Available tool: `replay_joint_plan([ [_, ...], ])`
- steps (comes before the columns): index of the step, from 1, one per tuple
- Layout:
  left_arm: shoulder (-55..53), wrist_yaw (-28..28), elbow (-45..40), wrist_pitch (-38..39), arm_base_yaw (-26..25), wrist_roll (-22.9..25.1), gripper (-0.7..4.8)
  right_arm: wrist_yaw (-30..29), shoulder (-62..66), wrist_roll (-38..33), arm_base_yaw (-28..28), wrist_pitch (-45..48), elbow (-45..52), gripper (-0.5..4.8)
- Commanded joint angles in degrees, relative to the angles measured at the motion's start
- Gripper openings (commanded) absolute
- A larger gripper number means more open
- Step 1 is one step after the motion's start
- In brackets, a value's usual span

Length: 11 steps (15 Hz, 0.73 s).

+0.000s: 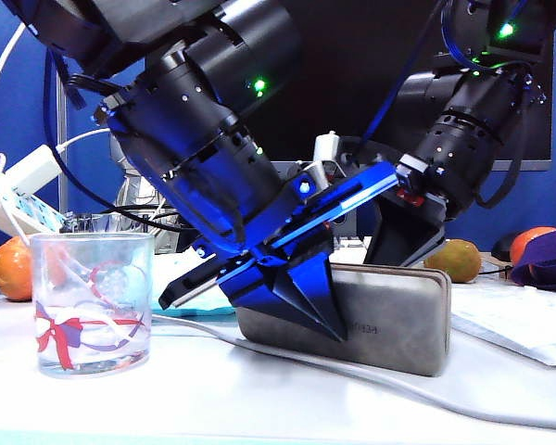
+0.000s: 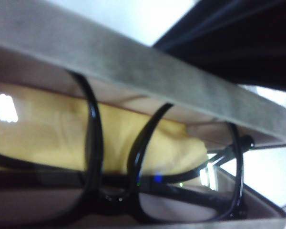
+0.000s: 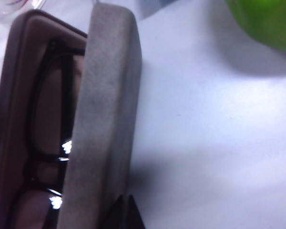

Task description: Pick up the glasses, fold the temples of the glasses, place the glasses into the glasses case, and finally close the glasses case.

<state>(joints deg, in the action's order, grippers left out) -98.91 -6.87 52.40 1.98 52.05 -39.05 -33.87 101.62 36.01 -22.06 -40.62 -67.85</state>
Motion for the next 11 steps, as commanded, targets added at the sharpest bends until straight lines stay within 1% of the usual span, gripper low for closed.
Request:
replay_joint_plan([
  [1,0.0,0.4,0.4,-3.4,0.0,1.4,-0.05,-4.4,-0.8,0.4,-0.6,-4.1,-0.1,-0.02],
  [5,0.0,-1.3,0.4,-5.0,0.0,1.6,-0.05,-6.6,-0.8,0.5,-0.6,-11.4,-4.0,-0.02],
  [7,0.0,-1.3,0.4,-5.5,0.0,1.6,-0.05,-8.8,-0.8,0.7,-0.6,-12.7,-4.5,-0.02],
  [9,0.0,-1.3,0.4,-6.4,0.0,2.1,-0.05,-9.3,-0.6,1.4,-2.0,-15.1,-4.5,-0.02],
  [11,0.0,-1.2,0.4,-6.3,0.0,2.6,-0.05,-9.7,-0.6,2.0,-2.3,-15.0,-4.5,-0.02],
])
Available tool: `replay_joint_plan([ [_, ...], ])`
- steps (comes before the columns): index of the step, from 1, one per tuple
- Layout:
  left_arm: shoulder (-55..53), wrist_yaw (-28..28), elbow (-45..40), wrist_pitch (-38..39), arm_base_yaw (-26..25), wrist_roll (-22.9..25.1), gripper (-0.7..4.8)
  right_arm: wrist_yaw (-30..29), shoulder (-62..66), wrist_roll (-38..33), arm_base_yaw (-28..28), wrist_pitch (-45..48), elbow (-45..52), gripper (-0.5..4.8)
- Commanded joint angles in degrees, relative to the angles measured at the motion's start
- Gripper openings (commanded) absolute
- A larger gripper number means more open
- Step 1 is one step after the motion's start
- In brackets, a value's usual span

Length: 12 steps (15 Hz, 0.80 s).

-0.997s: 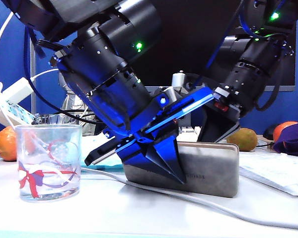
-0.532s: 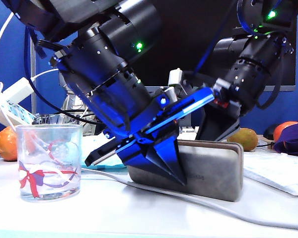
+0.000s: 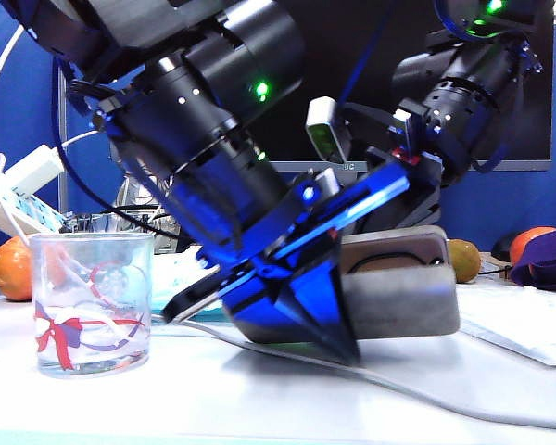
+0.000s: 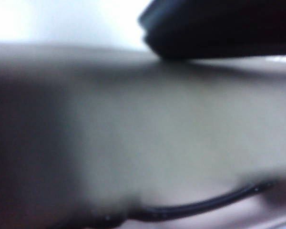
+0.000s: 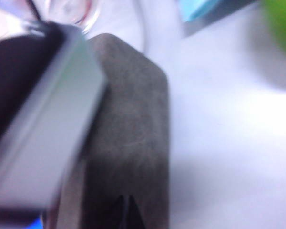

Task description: Pick up the glasses, fold the temples of the glasses, place the glasses into the glasses case, and finally close the glasses case.

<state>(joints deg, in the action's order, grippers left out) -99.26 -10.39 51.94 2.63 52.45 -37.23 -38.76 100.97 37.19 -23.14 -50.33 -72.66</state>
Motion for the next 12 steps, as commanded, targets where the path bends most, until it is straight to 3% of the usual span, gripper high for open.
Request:
replay_joint_plan([
  [1,0.4,2.5,0.9,-6.9,-0.4,0.8,-0.05,-3.5,0.1,0.3,-1.2,-4.6,0.2,-0.02],
  [7,0.5,1.1,0.9,-6.6,-0.4,0.8,-0.05,14.0,-0.4,-1.9,-1.1,-4.2,-3.2,-0.02],
  [9,0.7,0.0,0.9,-6.6,-0.4,0.8,-0.05,17.0,-0.4,-4.0,-1.1,-3.2,-4.7,0.00],
  [10,0.7,0.1,0.9,-6.6,-0.4,0.8,-0.05,17.0,-0.4,-4.2,-1.1,-2.3,-4.9,0.36],
  [11,0.7,0.1,0.9,-6.6,-0.4,0.8,-0.05,17.3,-0.4,-4.7,-1.1,-1.4,-4.9,1.05],
  [12,0.7,0.1,0.9,-6.5,-0.4,0.8,-0.04,17.4,-0.4,-4.7,-1.1,-0.8,-4.9,1.23],
])
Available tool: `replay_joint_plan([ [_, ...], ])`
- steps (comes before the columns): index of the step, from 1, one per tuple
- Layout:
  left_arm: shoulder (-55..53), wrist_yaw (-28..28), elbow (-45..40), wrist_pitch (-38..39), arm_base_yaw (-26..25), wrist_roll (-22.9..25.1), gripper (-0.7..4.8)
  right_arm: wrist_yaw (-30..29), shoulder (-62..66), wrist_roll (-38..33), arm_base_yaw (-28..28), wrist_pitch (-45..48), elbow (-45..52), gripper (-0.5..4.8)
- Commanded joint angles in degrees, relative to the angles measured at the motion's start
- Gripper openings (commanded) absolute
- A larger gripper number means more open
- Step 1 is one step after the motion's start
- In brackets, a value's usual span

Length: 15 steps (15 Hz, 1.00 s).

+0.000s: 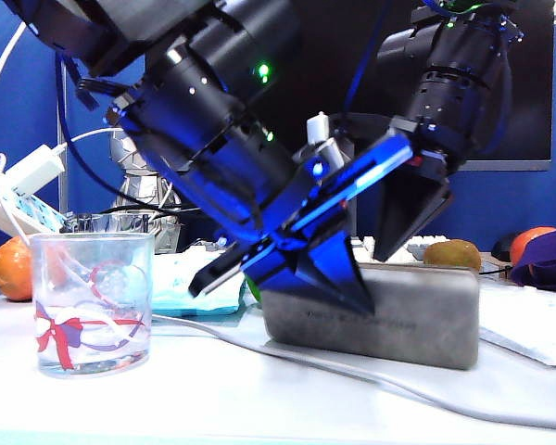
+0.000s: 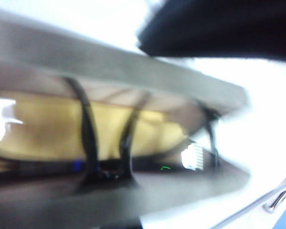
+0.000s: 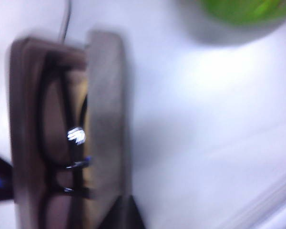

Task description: Pick up the glasses, fold the temples of the glasses, place the glasses into the glasses case, and finally close the glasses case.

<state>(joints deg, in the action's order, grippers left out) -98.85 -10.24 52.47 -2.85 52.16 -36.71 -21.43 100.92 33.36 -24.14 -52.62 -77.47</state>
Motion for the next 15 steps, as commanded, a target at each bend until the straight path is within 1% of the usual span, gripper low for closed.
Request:
replay_joint_plan([
  [1,0.3,-0.2,0.3,-0.6,-0.1,0.2,-0.04,0.1,-0.3,-1.1,-0.1,1.9,-0.1,1.23],
  [2,0.3,-1.5,0.3,0.7,-0.1,0.2,-0.03,0.1,-0.4,-2.1,-0.1,1.8,-0.1,1.23],
  [4,0.3,-1.7,0.3,1.6,-0.1,0.2,-0.02,1.7,-0.4,-2.4,-0.1,1.9,-0.1,1.22],
  [5,0.5,-2.9,0.3,1.5,-0.1,0.2,-0.02,4.1,-0.4,-3.8,-0.1,2.3,-0.1,1.22],
  [7,2.4,-4.2,0.3,1.5,-0.1,0.3,-0.01,12.7,-0.6,-6.1,0.3,3.1,-0.2,1.17],
  [8,3.6,-4.7,0.3,1.6,-0.1,0.3,0.00,16.1,-0.9,-6.6,0.7,3.4,-0.2,1.11],
  [9,5.1,-5.3,0.3,1.9,-0.1,0.3,0.00,16.2,-1.3,-6.6,1.0,3.3,-0.2,0.60],
  [10,7.2,-4.8,0.3,1.9,-0.1,0.3,0.00,15.0,-1.9,-6.8,1.3,3.1,-0.3,0.05],
  [12,8.8,-0.8,0.3,0.5,-0.1,0.2,-0.01,12.1,-2.7,-6.9,1.3,2.5,-0.3,0.00],
  [14,8.3,2.7,0.3,-0.2,-0.6,0.2,-0.02,9.2,-2.7,-10.1,1.2,1.7,-0.3,-0.01],
  [15,7.0,4.2,0.3,-0.4,-0.6,0.2,-0.02,9.1,-2.8,-11.0,1.2,1.7,-0.3,0.00],
])
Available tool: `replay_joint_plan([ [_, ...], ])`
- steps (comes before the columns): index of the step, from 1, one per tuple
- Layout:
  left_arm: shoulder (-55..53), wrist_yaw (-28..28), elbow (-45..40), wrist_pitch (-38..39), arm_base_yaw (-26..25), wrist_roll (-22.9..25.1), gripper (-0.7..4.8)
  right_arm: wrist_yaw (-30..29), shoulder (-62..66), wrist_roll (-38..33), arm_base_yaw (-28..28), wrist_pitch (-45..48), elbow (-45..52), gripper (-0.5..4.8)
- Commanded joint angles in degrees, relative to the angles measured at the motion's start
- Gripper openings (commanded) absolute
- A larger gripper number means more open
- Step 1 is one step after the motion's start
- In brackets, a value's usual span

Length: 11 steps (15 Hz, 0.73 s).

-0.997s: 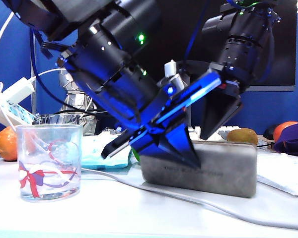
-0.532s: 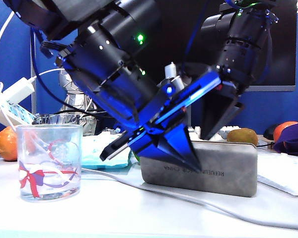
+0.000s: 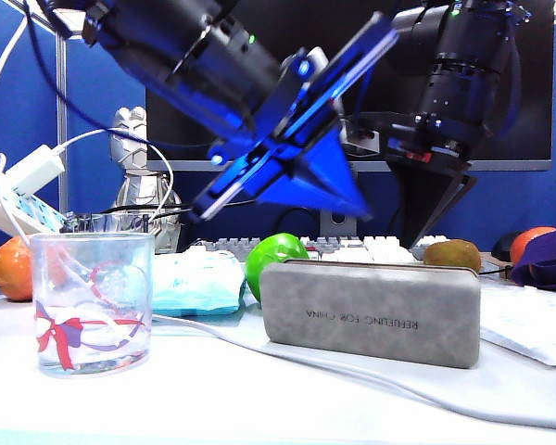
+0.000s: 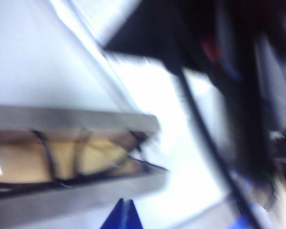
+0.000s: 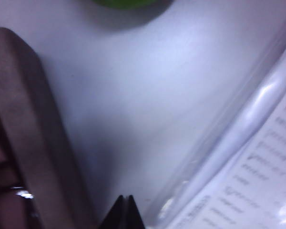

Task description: Pick up the glasses, fold the temples of the glasses, place the glasses into the glasses case, and finally close the glasses case.

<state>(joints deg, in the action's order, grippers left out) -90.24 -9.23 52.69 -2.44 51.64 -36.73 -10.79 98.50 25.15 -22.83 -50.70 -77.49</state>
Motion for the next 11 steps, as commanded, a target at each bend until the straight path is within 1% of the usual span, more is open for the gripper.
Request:
replay_joint_plan([
  [1,-2.1,4.1,0.1,-1.2,-0.1,0.3,-0.02,-1.5,-0.4,-3.0,-0.1,-0.2,-0.2,0.00],
  [2,-3.1,5.3,0.1,-2.2,-0.1,0.3,-0.02,-1.4,-0.4,-4.2,-0.1,-0.2,-0.2,-0.01],
  [5,-5.7,5.5,0.1,-3.7,-0.1,0.3,-0.02,-3.8,-0.4,-5.7,-0.1,-1.0,-0.2,0.00],
  [9,-6.8,3.5,0.1,-0.9,0.4,0.3,-0.02,-3.9,-0.4,-5.6,-0.1,-1.9,-0.3,0.00],
  [10,-6.8,1.6,0.1,-0.1,0.4,0.3,-0.02,-3.9,-0.7,-5.7,-0.1,-2.9,-0.4,0.00],
  [11,-6.8,1.3,0.1,0.7,0.5,0.3,-0.02,-3.9,-1.1,-5.7,-0.1,-3.2,-0.4,0.00],
])
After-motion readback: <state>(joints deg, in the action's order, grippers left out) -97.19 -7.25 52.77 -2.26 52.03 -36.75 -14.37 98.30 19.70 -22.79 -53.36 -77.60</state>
